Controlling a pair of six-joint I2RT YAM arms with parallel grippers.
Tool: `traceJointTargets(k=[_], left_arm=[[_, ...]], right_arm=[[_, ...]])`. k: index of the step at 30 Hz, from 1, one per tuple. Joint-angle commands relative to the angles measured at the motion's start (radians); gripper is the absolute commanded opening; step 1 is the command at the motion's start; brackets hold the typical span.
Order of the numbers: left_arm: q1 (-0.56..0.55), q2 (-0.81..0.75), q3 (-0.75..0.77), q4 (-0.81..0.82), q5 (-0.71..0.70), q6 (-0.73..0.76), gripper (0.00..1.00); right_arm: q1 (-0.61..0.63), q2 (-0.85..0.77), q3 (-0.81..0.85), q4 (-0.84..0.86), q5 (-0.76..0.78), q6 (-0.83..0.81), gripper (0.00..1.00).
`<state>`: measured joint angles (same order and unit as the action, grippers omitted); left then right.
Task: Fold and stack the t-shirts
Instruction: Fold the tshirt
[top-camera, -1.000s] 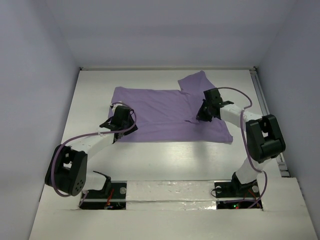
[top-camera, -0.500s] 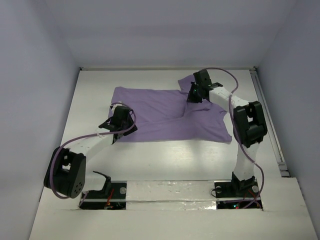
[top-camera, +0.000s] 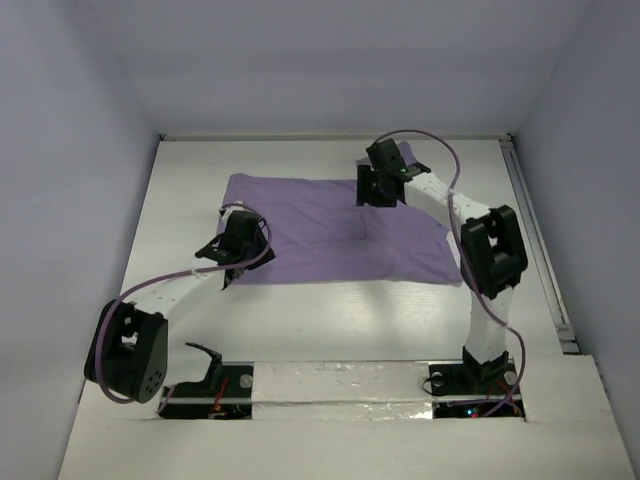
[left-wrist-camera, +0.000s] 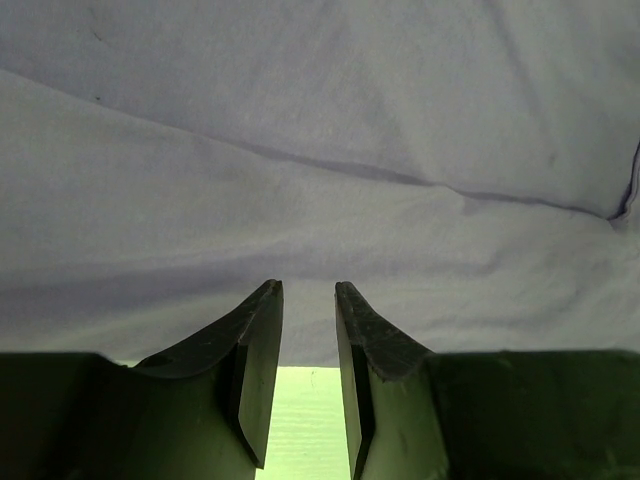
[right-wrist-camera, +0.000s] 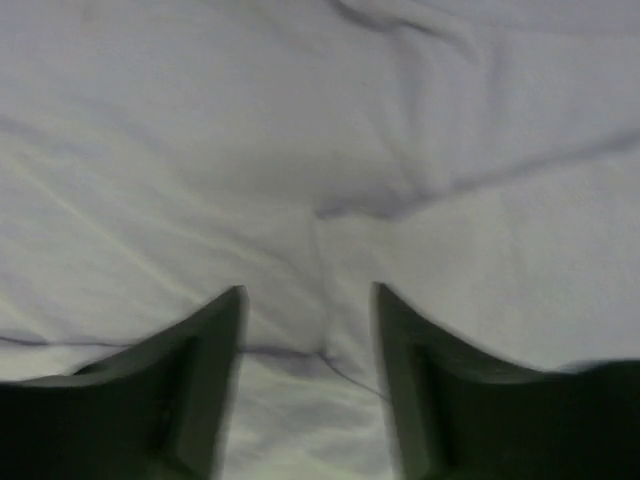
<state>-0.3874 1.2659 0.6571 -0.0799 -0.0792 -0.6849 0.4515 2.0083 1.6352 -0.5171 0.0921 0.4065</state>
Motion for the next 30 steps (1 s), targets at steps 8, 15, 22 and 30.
traceJointTargets(k=[8,15,22,30], left_arm=[[-0.096,0.075,0.082,0.043,0.012,0.047,0.25],[-0.105,0.205,0.065,0.048,0.101,0.010,0.24],[0.008,0.094,-0.094,-0.040,0.088,0.005,0.25],[-0.059,-0.022,0.018,-0.100,0.026,0.033,0.33]], right_arm=[[-0.051,-0.488,-0.627,0.178,-0.043,0.159,0.00],[-0.051,-0.465,-0.779,0.226,-0.098,0.230,0.00],[-0.051,-0.571,-0.911,0.123,0.109,0.311,0.00],[-0.051,-0.674,-0.775,0.081,0.026,0.198,0.33]])
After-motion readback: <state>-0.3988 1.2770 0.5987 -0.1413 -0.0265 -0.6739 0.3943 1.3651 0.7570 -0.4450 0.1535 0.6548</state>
